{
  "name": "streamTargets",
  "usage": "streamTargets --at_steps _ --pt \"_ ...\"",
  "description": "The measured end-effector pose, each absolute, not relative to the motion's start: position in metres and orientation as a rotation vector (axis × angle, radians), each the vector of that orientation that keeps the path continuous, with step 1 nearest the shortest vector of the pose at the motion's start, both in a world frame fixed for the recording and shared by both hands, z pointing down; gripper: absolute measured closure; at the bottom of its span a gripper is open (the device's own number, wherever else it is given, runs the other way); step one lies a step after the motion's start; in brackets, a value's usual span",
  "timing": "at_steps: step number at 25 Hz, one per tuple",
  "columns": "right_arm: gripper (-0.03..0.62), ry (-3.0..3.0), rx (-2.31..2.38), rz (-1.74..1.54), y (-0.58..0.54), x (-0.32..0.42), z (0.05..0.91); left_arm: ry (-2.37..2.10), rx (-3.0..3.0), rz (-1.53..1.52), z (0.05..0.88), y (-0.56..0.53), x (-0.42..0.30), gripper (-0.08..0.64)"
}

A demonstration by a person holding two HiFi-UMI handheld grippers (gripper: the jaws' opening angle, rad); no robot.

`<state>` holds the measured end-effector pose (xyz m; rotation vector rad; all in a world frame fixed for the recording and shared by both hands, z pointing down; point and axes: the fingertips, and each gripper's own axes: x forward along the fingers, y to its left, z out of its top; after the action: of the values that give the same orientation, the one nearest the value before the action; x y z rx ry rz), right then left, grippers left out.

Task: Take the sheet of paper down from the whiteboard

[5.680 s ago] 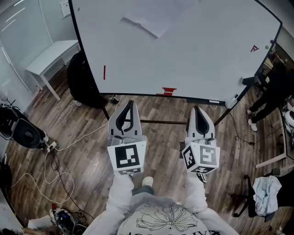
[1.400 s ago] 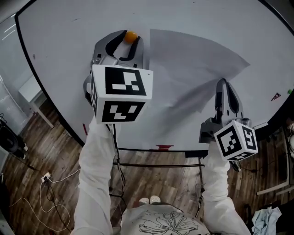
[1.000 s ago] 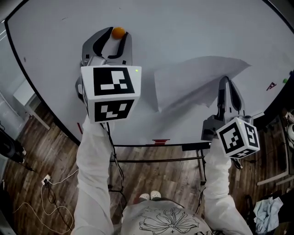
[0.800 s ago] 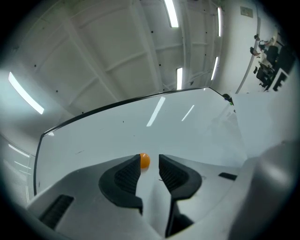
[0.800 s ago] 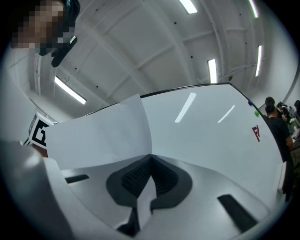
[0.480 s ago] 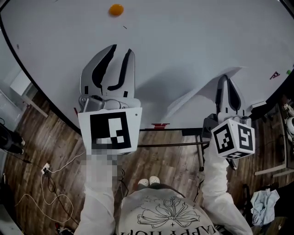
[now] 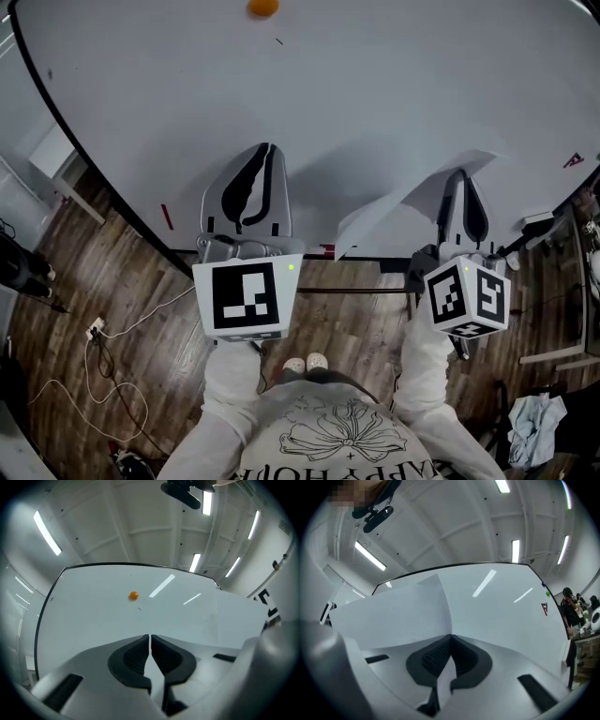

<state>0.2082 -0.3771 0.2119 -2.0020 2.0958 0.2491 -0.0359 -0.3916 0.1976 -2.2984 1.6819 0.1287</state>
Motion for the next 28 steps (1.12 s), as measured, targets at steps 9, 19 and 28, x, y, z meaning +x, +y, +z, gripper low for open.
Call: streamTargets --at_steps 9,19,28 --pt "0.591 2.115 -2.032 0.22 -0.381 0.198 0.228 1.716 -2.357 0.082 0.228 -0.391 -0.037 0.543" --pt "0.591 2.111 -2.059 0.179 -0.391 0.198 0.235 1.709 -2.361 0.06 0.234 -0.396 -0.037 0.543" --pt "0.591 2.131 -2.063 0.171 -0.401 0.192 0.239 1.71 -2.365 0.06 0.236 -0.405 -0.038 0.543"
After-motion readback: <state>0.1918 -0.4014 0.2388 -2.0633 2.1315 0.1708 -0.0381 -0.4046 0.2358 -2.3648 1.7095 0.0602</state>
